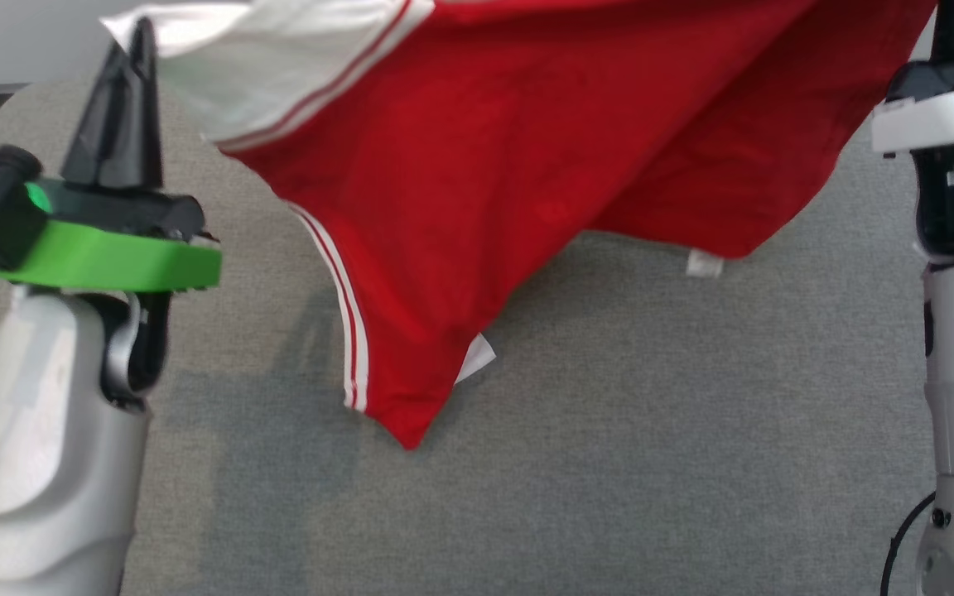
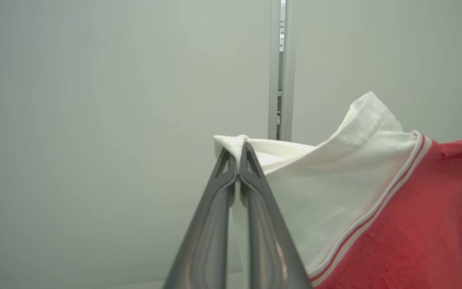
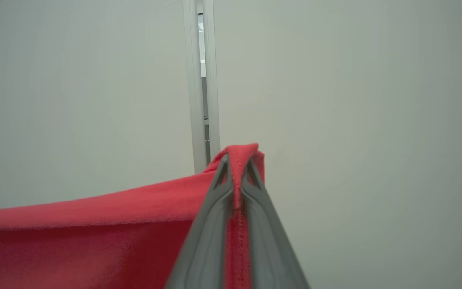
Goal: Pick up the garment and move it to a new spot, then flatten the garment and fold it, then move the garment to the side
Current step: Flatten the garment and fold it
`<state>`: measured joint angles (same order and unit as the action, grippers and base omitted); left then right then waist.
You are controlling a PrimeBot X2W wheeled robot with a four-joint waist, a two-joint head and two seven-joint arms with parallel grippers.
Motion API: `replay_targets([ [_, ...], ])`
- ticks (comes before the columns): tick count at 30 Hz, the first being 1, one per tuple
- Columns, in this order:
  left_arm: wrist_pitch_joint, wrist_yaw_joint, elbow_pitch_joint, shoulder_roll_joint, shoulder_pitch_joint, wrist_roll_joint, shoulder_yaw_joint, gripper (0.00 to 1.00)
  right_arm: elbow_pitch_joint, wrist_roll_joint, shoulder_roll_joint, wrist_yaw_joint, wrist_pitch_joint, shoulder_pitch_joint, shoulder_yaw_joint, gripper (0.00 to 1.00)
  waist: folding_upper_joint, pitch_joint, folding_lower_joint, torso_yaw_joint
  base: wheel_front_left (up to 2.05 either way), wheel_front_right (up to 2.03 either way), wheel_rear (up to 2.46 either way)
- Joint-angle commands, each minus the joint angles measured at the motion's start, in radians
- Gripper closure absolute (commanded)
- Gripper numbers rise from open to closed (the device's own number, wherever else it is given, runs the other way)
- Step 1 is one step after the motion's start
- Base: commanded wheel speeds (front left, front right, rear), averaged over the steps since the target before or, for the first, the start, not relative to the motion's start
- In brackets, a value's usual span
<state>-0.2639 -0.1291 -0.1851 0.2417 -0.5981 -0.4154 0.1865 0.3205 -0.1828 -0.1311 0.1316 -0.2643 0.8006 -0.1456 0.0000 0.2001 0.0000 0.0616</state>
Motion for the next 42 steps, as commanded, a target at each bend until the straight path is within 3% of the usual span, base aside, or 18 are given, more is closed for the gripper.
replay_targets([
  [1,0.0,-0.002,0.015,0.015,-0.04,0.016,-0.025,1.0,-0.021,0.004,0.0,-0.002,0.0,0.022,0.005,1.0,0.0,0.014,0.0,-0.008,0.0,0.0,0.0],
  [6,0.0,-0.002,0.051,0.012,-0.04,0.038,-0.084,1.0,-0.041,-0.008,0.014,-0.002,0.0,0.01,0.012,1.0,0.0,0.008,0.0,-0.005,0.0,0.0,0.0],
  [12,0.0,0.0,0.026,0.015,0.051,0.031,-0.078,1.0,-0.041,-0.027,0.013,-0.002,0.0,-0.102,0.001,1.0,0.0,-0.022,0.0,-0.003,0.0,0.0,0.0],
  [18,0.0,0.0,0.037,0.045,0.062,0.05,-0.08,1.0,-0.066,-0.049,-0.02,-0.002,0.0,-0.134,-0.007,1.0,0.0,-0.069,0.0,-0.012,0.0,0.0,0.0],
  [31,0.0,0.0,0.054,0.134,-0.076,0.087,-0.036,1.0,-0.08,-0.095,-0.129,-0.002,0.031,-0.035,0.08,1.0,0.0,-0.185,0.0,-0.037,0.0,0.0,0.0],
  [36,0.0,0.0,0.023,0.159,-0.167,0.07,-0.02,1.0,-0.104,-0.093,-0.172,-0.002,0.086,0.023,0.111,1.0,0.0,-0.155,0.0,-0.033,0.0,0.0,0.0],
  [42,0.003,0.0,-0.046,0.195,-0.309,0.064,0.04,1.0,-0.101,-0.045,-0.19,-0.002,0.144,0.14,0.167,1.0,0.0,-0.038,0.0,-0.036,0.0,0.0,0.0],
])
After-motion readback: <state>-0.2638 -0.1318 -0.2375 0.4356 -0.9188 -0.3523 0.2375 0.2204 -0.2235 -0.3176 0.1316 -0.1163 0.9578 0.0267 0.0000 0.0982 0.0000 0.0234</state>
